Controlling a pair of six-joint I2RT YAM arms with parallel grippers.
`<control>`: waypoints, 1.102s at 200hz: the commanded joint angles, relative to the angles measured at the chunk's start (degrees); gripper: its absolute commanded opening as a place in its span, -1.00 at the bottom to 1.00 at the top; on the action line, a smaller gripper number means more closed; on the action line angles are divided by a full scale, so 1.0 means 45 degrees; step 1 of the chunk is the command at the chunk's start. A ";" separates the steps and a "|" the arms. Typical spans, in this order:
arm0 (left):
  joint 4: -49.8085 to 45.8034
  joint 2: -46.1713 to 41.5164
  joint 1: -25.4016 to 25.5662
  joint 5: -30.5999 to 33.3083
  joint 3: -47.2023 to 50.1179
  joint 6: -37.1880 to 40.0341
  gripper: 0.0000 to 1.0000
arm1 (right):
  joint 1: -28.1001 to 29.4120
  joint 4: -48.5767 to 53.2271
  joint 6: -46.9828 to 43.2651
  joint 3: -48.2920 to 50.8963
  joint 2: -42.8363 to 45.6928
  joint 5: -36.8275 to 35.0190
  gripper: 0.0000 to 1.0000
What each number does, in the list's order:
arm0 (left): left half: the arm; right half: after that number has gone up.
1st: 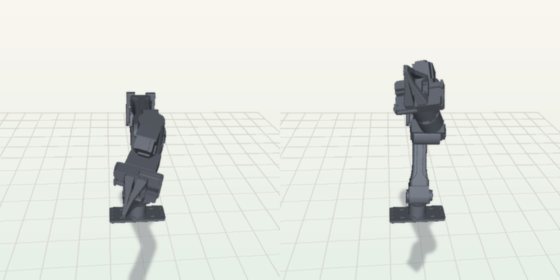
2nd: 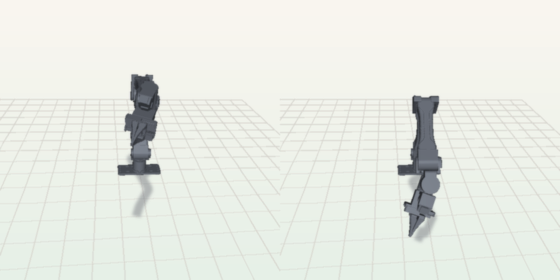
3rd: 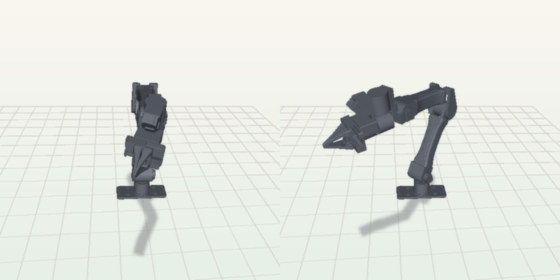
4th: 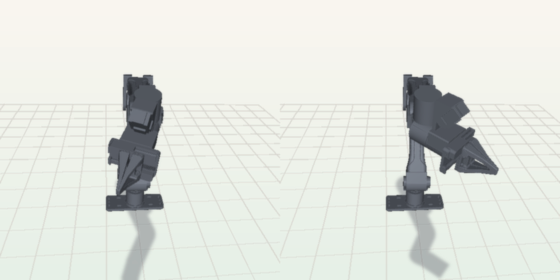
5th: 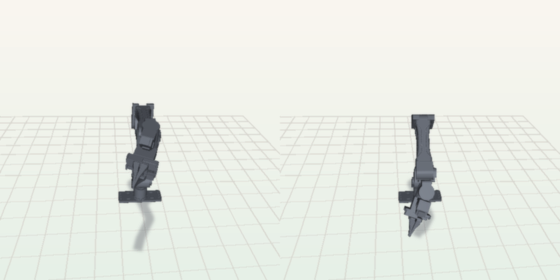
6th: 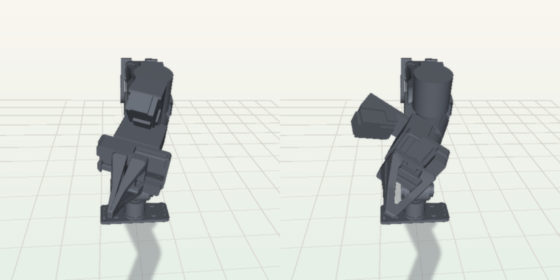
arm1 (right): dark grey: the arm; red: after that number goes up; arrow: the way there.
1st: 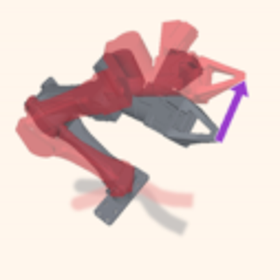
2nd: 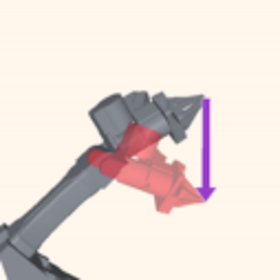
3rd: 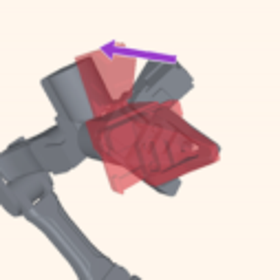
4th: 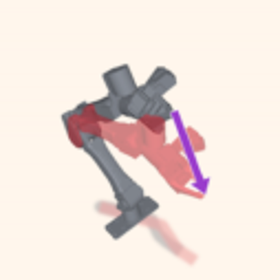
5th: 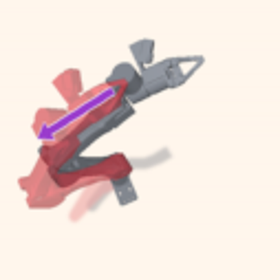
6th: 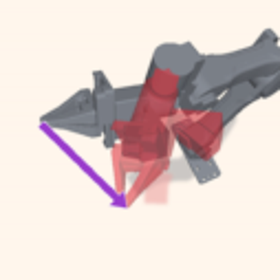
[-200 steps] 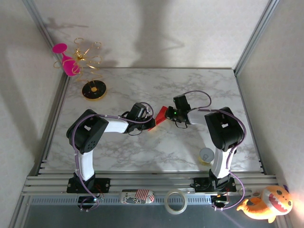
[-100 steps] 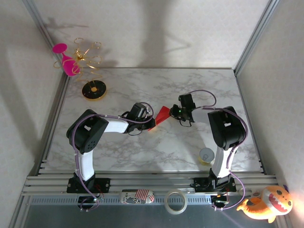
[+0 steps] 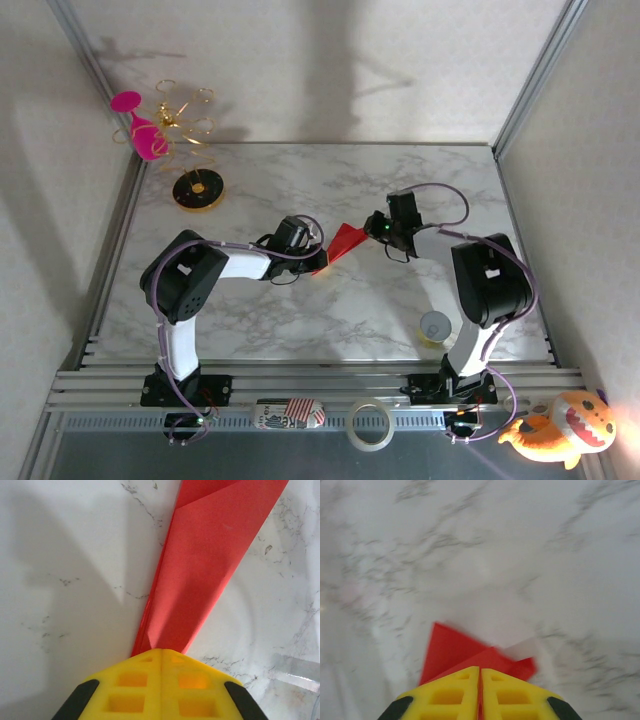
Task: Fold a paper plane with a square sheet of paper (pick it up from the middle)
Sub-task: Fold the wing for the fifth time at the center of the table.
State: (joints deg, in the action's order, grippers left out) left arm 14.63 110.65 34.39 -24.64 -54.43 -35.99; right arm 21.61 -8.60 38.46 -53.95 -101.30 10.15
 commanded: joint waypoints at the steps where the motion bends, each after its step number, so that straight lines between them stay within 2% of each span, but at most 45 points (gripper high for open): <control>1: -0.1767 0.0613 -0.0025 0.0439 0.0125 0.0319 -1.00 | 0.0691 -0.0464 0.0520 0.0467 0.0332 0.0324 -0.77; 38: -0.1887 0.0555 -0.0006 0.0417 -0.0042 0.0362 -1.00 | 0.1372 -0.1275 0.1481 0.0529 -0.0406 0.2396 -0.78; 95: -0.1914 0.0368 0.0003 0.0262 -0.0313 0.0356 -1.00 | 0.1552 -0.1162 0.1630 0.0160 -0.1641 0.3150 -0.91; 116: -0.1907 0.0210 0.0014 0.0128 -0.0493 0.0380 -1.00 | 0.1547 -0.0839 0.1603 0.0086 -0.1910 0.2880 -0.92; 144: -0.2018 -0.0440 0.0039 -0.0028 -0.0917 0.0607 -1.00 | 0.1546 0.0622 0.1416 -0.0229 -0.2219 0.1695 -0.92; 179: -0.2109 -0.1310 0.0503 0.0470 -0.0871 0.0705 -0.78 | 0.1548 0.2026 0.1519 -0.0558 -0.2644 0.0767 -0.92; 220: -0.1143 -0.1359 0.0712 0.0970 -0.0013 0.0071 -0.74 | 0.1562 0.2609 0.1679 -0.0724 -0.3014 0.0442 -0.93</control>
State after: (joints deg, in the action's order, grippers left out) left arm 7.94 105.32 37.19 -22.44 -56.64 -34.37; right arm 28.71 -5.32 45.71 -57.93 -110.50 19.09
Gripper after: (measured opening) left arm 0.130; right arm 0.063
